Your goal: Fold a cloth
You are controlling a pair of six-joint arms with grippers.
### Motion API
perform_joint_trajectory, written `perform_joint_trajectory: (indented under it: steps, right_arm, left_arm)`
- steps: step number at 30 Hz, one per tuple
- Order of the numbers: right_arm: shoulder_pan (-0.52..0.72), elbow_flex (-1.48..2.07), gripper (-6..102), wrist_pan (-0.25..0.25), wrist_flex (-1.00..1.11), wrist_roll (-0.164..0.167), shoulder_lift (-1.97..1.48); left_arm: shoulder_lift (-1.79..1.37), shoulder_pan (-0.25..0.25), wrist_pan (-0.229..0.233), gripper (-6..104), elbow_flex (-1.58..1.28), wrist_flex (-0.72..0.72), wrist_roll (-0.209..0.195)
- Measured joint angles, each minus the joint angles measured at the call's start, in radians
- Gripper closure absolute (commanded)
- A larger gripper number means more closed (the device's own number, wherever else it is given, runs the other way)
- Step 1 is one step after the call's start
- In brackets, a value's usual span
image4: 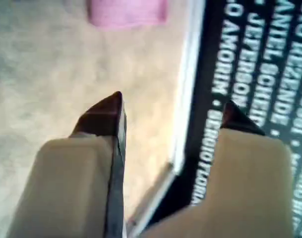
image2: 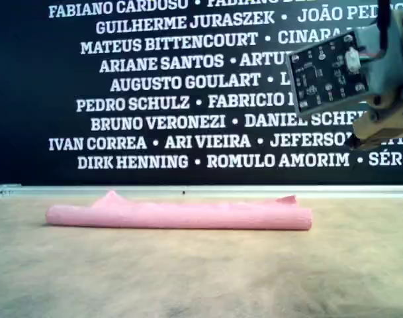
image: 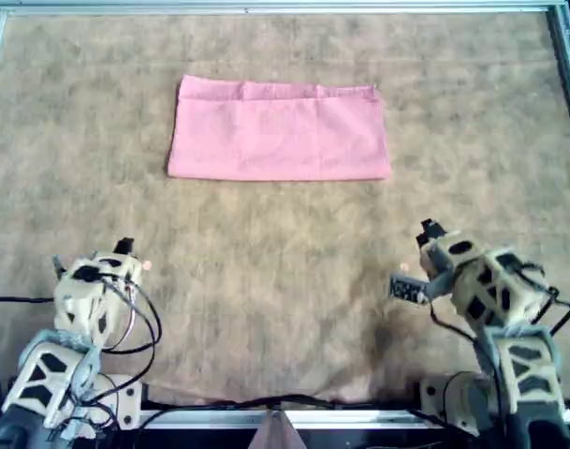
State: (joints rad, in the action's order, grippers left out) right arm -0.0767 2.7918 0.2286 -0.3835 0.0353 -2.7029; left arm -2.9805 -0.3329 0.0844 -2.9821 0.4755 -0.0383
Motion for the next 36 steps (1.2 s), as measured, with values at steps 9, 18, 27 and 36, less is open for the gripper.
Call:
perform_joint_trajectory:
  steps: [9,18,27,36]
  right_arm:
    - [0.003,-0.419,-4,0.003,0.0,0.0,0.707]
    - [-0.051,-0.75,-4,0.003,0.0,0.0,1.157]
    - [-0.069,-0.982,-4,-0.006,0.0,-0.023,1.39]
    - [-0.086,-1.157,-4,-0.006,0.0,-0.025,1.563]
  left_arm:
    - [0.29,-0.046,0.0,-3,0.183,-0.018,-0.002]
    - [0.943,-0.046,0.003,-3,0.606,-0.026,0.0]
    - [1.476,-0.046,0.003,-3,1.029,-0.026,0.002]
    - [1.707,-0.046,0.005,-3,1.304,-0.032,0.006]
